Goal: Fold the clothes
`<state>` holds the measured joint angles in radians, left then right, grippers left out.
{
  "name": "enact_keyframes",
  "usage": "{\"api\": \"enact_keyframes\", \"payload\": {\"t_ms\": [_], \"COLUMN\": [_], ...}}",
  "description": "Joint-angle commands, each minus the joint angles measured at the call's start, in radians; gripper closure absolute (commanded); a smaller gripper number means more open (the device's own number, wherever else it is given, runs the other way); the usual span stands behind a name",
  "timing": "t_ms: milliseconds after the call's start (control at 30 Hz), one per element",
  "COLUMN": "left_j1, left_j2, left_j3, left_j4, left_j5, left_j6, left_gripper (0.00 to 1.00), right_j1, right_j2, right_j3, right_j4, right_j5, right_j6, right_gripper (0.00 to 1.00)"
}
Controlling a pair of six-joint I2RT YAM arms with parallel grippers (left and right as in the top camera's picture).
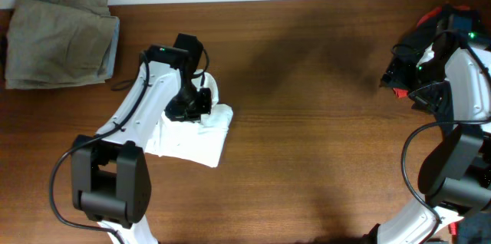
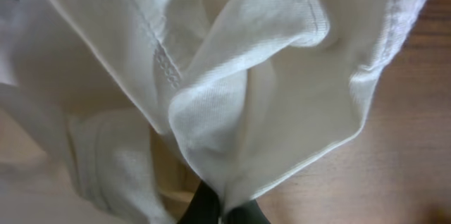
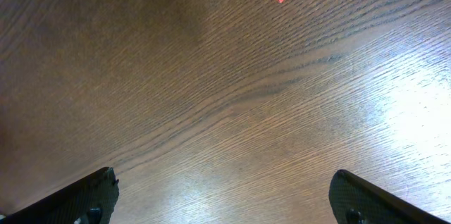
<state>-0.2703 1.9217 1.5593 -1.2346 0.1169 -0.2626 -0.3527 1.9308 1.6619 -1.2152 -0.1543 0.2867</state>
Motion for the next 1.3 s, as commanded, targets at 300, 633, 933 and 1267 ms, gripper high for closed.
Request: {"api": "enact_keyframes", "payload": {"t_ms": [300, 633, 933, 1267], "left_j1": [-0.102, 0.274, 0.245, 0.224], "left_j2": [-0.009, -0.076, 0.053, 0.037], "left_j3": [0.022, 0.168, -0.020, -0.013], "left_j4": [-0.065, -0.132, -0.008, -0.330], "left_j5": [0.167, 0.114, 0.341, 0.455], "left_j6": [0.037, 0.315, 0.474, 0.456], "left_gripper": [0.99, 0.07, 0.53, 1.00], "right_j1": [0.000, 0.000, 0.000, 0.000], "right_j2": [-0.004, -0.004, -0.004, -0.004], "right_j3": [-0.002, -0.002, -0.002, -0.002], "right_j4": [0.000, 0.000, 0.000, 0.000], "right_j5": [0.009, 0.009, 0.009, 0.009], "right_j6": [-0.002, -0.002, -0.002, -0.002], "right_gripper": [0.01, 0.01, 0.01, 0.01]}}
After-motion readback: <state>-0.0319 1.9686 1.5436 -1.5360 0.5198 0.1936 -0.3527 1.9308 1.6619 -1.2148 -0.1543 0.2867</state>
